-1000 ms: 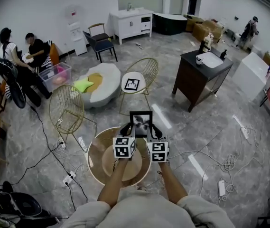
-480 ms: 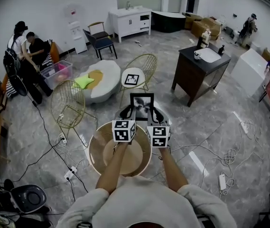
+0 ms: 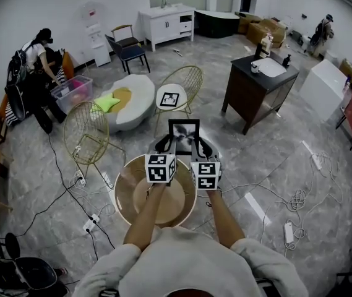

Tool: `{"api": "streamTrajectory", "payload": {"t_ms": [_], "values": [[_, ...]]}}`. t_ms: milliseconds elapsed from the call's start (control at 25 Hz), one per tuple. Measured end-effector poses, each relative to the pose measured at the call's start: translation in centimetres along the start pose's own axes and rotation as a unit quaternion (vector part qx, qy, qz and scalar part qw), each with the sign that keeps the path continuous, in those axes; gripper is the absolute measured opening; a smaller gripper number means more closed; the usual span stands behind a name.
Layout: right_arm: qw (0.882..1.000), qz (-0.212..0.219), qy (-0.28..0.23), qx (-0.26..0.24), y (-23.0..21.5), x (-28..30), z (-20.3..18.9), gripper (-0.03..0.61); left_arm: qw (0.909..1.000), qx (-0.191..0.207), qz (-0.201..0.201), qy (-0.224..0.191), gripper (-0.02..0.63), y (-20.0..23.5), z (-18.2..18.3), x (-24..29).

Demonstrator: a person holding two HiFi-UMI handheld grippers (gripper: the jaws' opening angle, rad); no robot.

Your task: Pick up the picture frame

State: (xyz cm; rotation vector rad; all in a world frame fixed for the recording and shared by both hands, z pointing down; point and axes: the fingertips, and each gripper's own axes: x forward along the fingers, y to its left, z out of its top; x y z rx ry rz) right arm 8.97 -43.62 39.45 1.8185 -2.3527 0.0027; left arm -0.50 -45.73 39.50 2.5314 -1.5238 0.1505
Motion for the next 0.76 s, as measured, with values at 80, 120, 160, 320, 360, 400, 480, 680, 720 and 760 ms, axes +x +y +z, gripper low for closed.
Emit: {"api": "streamTrajectory", "payload": {"t_ms": [80,120,160,320,360,400,480,680,720,760], "values": [[1.0,0.001,0.0,0.0,0.05,0.14,0.05,0.075,1.0,0.001,0.0,0.0,0.072,0.11,0.01,0.03],[1.0,0.001,0.0,0.0,0.09,0.2,0.14,0.075,1.0,0.001,0.0,0.001,0.071,0.18,0.04,0.02],[1.0,0.002,0.0,-0.001,0.15,0.24,0.22,0.075,1.0,0.001,0.001,0.002,0.072,0.26,0.08,-0.01],[1.0,0.003,0.001,-0.001,0.4,0.33,0.08,0.075,1.0,0.001,0.001,0.004,0.072,0.47,-0.05,-0.09],[1.0,0.003,0.001,-0.001,0.39,0.32,0.06,0.075,1.0,0.001,0.001,0.003,0.072,0.45,-0.06,-0.07],[1.0,0.004,0.002,-0.002,0.34,0.31,0.07,0.075,1.0,0.002,0.0,0.003,0.072,0.4,-0.04,-0.05],[1.0,0.004,0.003,-0.002,0.22,0.28,0.08,0.075,1.0,0.003,0.0,0.005,0.072,0.3,-0.02,0.0],[1.0,0.004,0.003,-0.002,0.13,0.33,0.04,0.075,1.0,0.004,-0.001,0.006,0.072,0.2,0.05,-0.01],[1.0,0.004,0.004,-0.001,0.15,0.31,0.0,0.075,1.0,0.004,-0.001,0.006,0.072,0.16,0.06,-0.08],[1.0,0.005,0.005,0.0,0.17,0.29,-0.05,0.075,1.0,0.005,-0.001,0.006,0.072,0.11,0.05,-0.15]]}}
